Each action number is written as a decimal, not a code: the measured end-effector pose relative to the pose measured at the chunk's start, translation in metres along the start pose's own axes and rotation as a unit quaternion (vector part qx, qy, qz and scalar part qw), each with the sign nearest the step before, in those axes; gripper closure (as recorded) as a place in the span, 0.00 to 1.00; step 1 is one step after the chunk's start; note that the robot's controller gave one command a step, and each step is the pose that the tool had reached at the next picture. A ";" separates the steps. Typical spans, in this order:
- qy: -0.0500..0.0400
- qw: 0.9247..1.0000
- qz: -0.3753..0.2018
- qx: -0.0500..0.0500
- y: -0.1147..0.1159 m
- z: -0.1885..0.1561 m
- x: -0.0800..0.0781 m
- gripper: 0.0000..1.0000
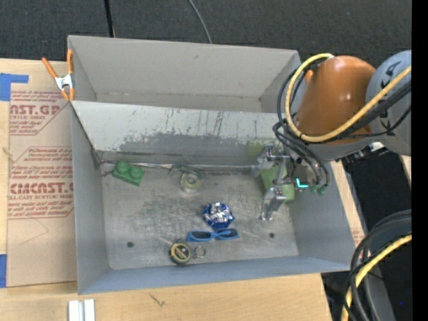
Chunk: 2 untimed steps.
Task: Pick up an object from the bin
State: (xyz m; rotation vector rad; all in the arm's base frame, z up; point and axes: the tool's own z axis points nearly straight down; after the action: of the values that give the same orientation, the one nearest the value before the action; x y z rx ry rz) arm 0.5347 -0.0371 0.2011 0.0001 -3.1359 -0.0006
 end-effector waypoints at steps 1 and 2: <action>-0.001 0.999 -0.053 -0.001 0.062 0.092 -0.044 0.00; -0.004 0.999 -0.051 0.000 0.059 0.088 -0.045 1.00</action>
Offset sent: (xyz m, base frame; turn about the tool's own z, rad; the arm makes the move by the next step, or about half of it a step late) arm 0.0440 0.0578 -0.0877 -0.1010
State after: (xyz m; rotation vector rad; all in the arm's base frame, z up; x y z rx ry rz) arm 0.5790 0.0219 0.1129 0.1602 -3.1391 -0.0014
